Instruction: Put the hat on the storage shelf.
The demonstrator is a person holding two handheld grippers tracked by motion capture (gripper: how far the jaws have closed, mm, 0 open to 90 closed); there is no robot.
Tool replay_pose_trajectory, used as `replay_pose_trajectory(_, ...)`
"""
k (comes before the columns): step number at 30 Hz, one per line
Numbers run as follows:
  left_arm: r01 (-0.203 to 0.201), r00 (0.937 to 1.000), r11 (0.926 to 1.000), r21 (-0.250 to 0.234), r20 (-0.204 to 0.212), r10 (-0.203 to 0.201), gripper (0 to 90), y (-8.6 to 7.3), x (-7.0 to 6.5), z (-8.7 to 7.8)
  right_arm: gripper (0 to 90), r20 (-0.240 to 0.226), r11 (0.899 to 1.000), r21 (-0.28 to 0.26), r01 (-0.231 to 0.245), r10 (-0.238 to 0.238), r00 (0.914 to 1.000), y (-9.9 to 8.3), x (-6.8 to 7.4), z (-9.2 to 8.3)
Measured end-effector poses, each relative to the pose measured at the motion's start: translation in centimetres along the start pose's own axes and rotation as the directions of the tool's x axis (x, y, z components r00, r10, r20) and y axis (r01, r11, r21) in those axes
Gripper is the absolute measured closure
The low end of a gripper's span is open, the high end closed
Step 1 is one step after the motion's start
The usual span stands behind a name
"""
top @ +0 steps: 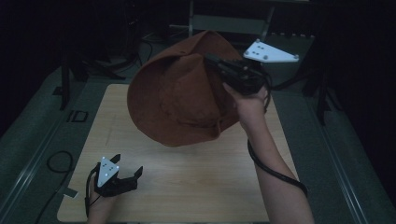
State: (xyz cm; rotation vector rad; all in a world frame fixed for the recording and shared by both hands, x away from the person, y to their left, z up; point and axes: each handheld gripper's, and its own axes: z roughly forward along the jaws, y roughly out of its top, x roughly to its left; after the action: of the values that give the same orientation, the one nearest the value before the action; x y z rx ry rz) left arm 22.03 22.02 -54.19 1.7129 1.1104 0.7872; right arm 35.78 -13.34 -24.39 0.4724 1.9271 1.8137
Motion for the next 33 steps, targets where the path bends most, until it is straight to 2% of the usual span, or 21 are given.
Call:
replay_pose_trajectory(1, 0.002, 1.0000, 1.0000, 0.002, 0.000, -0.002, 9.2, -0.1, 0.1, -0.1, 90.0, -0.006, 1.000, 0.010, 0.006, -0.006, 1.0000, 0.0, 0.1, 0.8)
replay_pose_trajectory(2, 0.002, 1.0000, 1.0000, 0.002, 0.000, -0.002, 9.2, -0.1, 0.1, -0.1, 90.0, -0.006, 1.000, 0.010, 0.006, -0.006, 1.0000, 0.0, 0.1, 0.8)
replay_pose_trajectory(3, 0.006, 1.0000, 1.0000, -0.001, -0.002, -0.006, 9.2, -0.1, 0.2, -0.1, 90.0, -0.013, 1.000, 0.022, 0.004, -0.003, 0.9999, 0.0, 0.4, 2.3)
replay_pose_trajectory(4, 0.004, 1.0000, 1.0000, -0.003, -0.003, -0.004, 9.2, -0.2, 0.3, -0.1, 90.0, -0.013, 1.000, 0.022, 0.004, -0.003, 0.9999, 0.0, 0.4, 2.3)
replay_pose_trajectory(5, 0.005, 1.0000, 1.0000, -0.005, -0.005, -0.005, 9.2, -0.2, 0.3, -0.2, 90.0, -0.019, 0.999, 0.035, -0.001, 0.002, 0.9998, -0.1, 0.6, 3.7)
replay_pose_trajectory(6, 0.007, 1.0000, 1.0000, -0.005, -0.006, -0.007, 9.2, -0.3, 0.4, -0.2, 90.0, -0.019, 0.999, 0.035, -0.001, 0.002, 0.9998, -0.1, 0.6, 3.7)
replay_pose_trajectory(7, 0.007, 1.0000, 0.9999, -0.007, -0.006, -0.008, 9.2, -0.4, 0.4, -0.2, 90.0, -0.023, 0.999, 0.053, 0.003, -0.002, 0.9997, -0.2, 0.7, 5.0)
replay_pose_trajectory(8, 0.006, 1.0000, 1.0000, -0.003, -0.007, -0.006, 9.2, -0.4, 0.4, -0.2, 90.0, -0.023, 0.999, 0.053, 0.003, -0.002, 0.9997, -0.2, 0.7, 5.0)
replay_pose_trajectory(12, 0.008, 1.0000, 1.0000, -0.006, -0.003, -0.008, 9.2, -0.7, 0.5, -0.1, 90.0, -0.020, 0.996, 0.093, -0.004, 0.006, 0.9998, -0.7, 0.6, 7.6)
replay_pose_trajectory(15, -0.003, 1.0000, 0.9999, -0.012, -0.006, 0.002, 9.2, -0.7, 0.4, -0.2, 90.0, -0.015, 0.992, 0.129, -0.014, 0.017, 0.9997, -1.4, 0.3, 9.4)
replay_pose_trajectory(16, -0.003, 1.0000, 0.9999, -0.014, -0.006, 0.003, 9.2, -0.7, 0.4, -0.2, 90.0, -0.012, 0.988, 0.154, -0.021, 0.023, 0.9997, -2.2, 0.2, 10.5)
replay_pose_trajectory(17, -0.005, 1.0000, 0.9999, -0.010, -0.005, 0.005, 9.2, -0.7, 0.4, -0.2, 90.0, -0.012, 0.988, 0.154, -0.021, 0.023, 0.9997, -2.2, 0.2, 10.5)
replay_pose_trajectory(18, -0.004, 1.0000, 0.9999, -0.011, -0.003, 0.004, 9.2, -0.8, 0.4, -0.2, 90.0, -0.010, 0.983, 0.180, -0.039, 0.041, 0.9991, -3.2, -0.3, 11.5)
replay_pose_trajectory(20, -0.004, 1.0000, 1.0000, -0.007, 0.000, 0.004, 9.2, -0.9, 0.4, -0.1, 90.0, -0.009, 0.977, 0.207, -0.056, 0.059, 0.9982, -4.1, -0.6, 12.2)
replay_pose_trajectory(22, -0.003, 1.0000, 1.0000, -0.009, 0.002, 0.003, 9.2, -0.9, 0.5, -0.1, 90.0, -0.004, 0.974, 0.219, -0.053, 0.055, 0.9985, -4.4, -0.7, 12.4)
replay_pose_trajectory(23, -0.004, 1.0000, 1.0000, -0.007, 0.002, 0.004, 9.2, -0.9, 0.5, -0.1, 90.0, 0.004, 0.970, 0.238, -0.053, 0.054, 0.9985, -4.9, -0.7, 12.7)
replay_pose_trajectory(24, -0.002, 1.0000, 1.0000, -0.008, 0.003, 0.002, 9.2, -0.9, 0.5, -0.1, 90.0, 0.003, 0.961, 0.271, -0.060, 0.061, 0.9981, -6.1, -1.0, 13.2)
replay_pose_trajectory(33, -0.004, 0.9999, 1.0000, 0.000, 0.012, 0.004, 9.2, -1.0, 0.2, 0.1, 90.0, 0.008, 0.943, 0.315, -0.106, 0.109, 0.9940, -9.1, -1.7, 13.2)
